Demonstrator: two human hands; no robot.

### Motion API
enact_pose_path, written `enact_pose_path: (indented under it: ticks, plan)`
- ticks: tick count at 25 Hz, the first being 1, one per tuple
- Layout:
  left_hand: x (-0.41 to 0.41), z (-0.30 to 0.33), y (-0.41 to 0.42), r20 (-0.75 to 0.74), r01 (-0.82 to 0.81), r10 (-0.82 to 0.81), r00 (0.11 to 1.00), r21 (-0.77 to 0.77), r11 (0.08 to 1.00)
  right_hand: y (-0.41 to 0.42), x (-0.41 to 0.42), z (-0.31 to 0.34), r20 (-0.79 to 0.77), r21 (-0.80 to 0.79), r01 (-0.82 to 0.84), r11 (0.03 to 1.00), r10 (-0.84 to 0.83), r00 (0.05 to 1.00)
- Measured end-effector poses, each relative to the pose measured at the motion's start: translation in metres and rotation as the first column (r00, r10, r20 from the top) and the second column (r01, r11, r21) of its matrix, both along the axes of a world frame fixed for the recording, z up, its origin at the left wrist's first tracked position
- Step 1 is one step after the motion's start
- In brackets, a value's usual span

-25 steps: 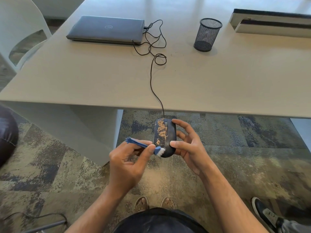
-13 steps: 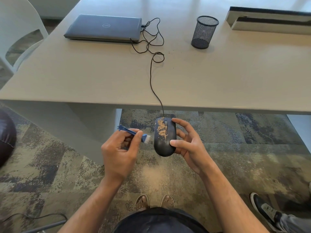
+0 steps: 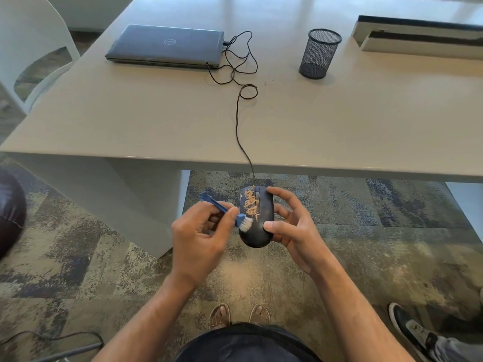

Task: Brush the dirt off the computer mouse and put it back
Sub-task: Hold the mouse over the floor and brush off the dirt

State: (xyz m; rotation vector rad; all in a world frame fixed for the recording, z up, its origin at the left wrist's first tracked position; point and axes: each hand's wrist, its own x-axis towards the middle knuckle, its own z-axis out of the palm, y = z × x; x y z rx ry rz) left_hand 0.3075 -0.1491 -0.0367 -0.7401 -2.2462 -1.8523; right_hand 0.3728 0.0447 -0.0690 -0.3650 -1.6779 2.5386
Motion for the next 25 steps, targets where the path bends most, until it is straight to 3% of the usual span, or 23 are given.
enact_pose_path:
  ticks: [4, 8, 11, 20, 22, 25]
  plan:
    - [-0.014, 0.003, -0.008, 0.102, -0.103, 0.102, 0.990, 0.003, 0.995, 0.004, 0.003, 0.000, 0.011, -0.010, 0.002, 1.000, -0.001, 1.000]
    - [-0.006, 0.011, -0.004, 0.139, 0.124, -0.134, 0.981, 0.075, 0.989, 0.005, 0.004, 0.000, 0.018, 0.010, -0.003, 1.000, 0.003, 1.000]
    - [0.004, 0.012, 0.008, 0.110, 0.247, -0.247, 0.963, 0.009, 0.969, 0.003, 0.004, 0.002, 0.015, 0.028, -0.018, 0.999, 0.017, 1.000]
    - [-0.014, 0.015, 0.002, 0.129, -0.029, 0.040, 0.991, -0.081, 0.996, 0.003, 0.010, 0.002, 0.019, 0.033, -0.030, 0.999, 0.030, 0.999]
    - [-0.014, 0.019, 0.001, 0.167, -0.028, 0.034, 0.985, -0.036, 0.999, 0.003, 0.011, 0.002, 0.020, 0.023, -0.031, 0.999, 0.031, 0.999]
    - [-0.003, 0.024, 0.005, 0.208, 0.104, -0.115, 0.971, 0.062, 0.993, 0.002, 0.010, 0.001, 0.017, 0.030, -0.021, 0.999, 0.021, 1.000]
